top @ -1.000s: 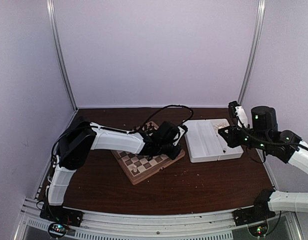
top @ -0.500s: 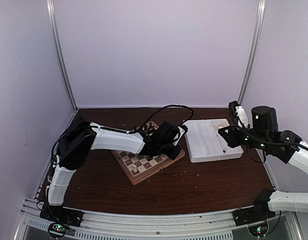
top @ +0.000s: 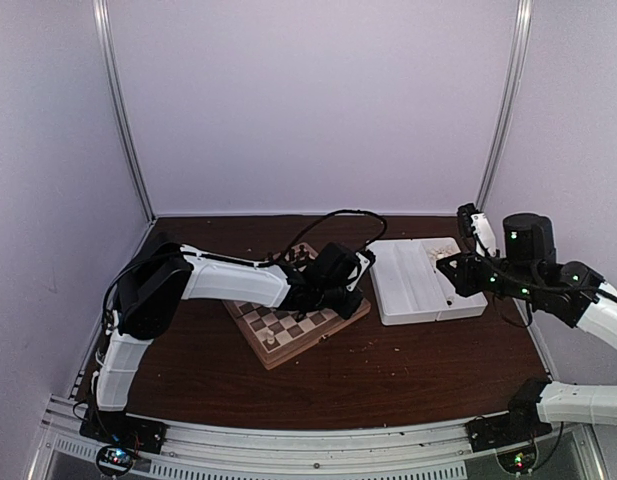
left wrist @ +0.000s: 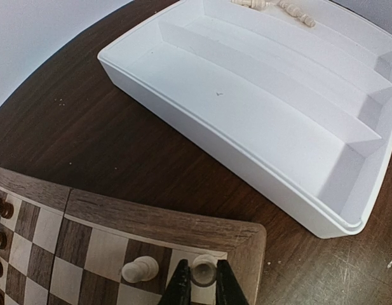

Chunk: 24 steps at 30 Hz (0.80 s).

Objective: Set up the chess pieces on the board
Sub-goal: Place the chess piece on the chessboard.

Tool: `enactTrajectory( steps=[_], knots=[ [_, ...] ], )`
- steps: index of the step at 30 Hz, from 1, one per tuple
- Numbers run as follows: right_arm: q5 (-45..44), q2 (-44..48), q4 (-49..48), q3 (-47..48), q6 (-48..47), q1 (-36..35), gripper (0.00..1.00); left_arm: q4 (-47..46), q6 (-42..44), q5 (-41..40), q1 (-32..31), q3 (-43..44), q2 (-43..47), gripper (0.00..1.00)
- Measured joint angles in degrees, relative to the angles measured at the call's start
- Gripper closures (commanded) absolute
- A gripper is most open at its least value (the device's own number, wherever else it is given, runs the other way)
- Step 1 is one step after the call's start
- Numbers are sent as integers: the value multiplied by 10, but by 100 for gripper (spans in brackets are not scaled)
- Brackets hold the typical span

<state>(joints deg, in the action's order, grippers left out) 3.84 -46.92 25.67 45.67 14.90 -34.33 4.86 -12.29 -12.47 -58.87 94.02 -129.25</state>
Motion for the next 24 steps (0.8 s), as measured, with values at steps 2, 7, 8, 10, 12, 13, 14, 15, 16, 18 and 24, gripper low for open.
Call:
enactTrajectory(
  steps=[2, 7, 8, 10, 12, 13, 14, 15, 16, 18, 24],
  knots=[
    [1, 0, 0, -1, 0, 0, 100, 0, 0, -2, 0, 0, 0, 92],
    [2, 0, -2, -2, 1, 0, 100, 0, 1, -5, 0, 0, 0, 92],
    [2, 0, -2, -2, 1, 1, 100, 0, 1, -5, 0, 0, 0, 92],
    [2, 0, -2, -2, 1, 1, 100, 1, 2, -5, 0, 0, 0, 92],
    [2, 0, -2, -2, 1, 1, 100, 1, 2, -5, 0, 0, 0, 92],
    [2, 0, -3, -2, 1, 1, 100, 1, 2, -5, 0, 0, 0, 92],
    [3, 0, -3, -2, 1, 1, 100, 1, 2, -5, 0, 0, 0, 92],
    [3, 0, -3, -2, 1, 1, 100, 1, 2, -5, 0, 0, 0, 92],
    [3, 0, -4, -2, 1, 1, 100, 2, 2, -5, 0, 0, 0, 92],
    [4, -1, -7, -2, 1, 1, 100, 2, 2, -5, 0, 0, 0, 91],
    [7, -6, -10, -2, 1, 1, 100, 2, 2, -5, 0, 0, 0, 91]
  ],
)
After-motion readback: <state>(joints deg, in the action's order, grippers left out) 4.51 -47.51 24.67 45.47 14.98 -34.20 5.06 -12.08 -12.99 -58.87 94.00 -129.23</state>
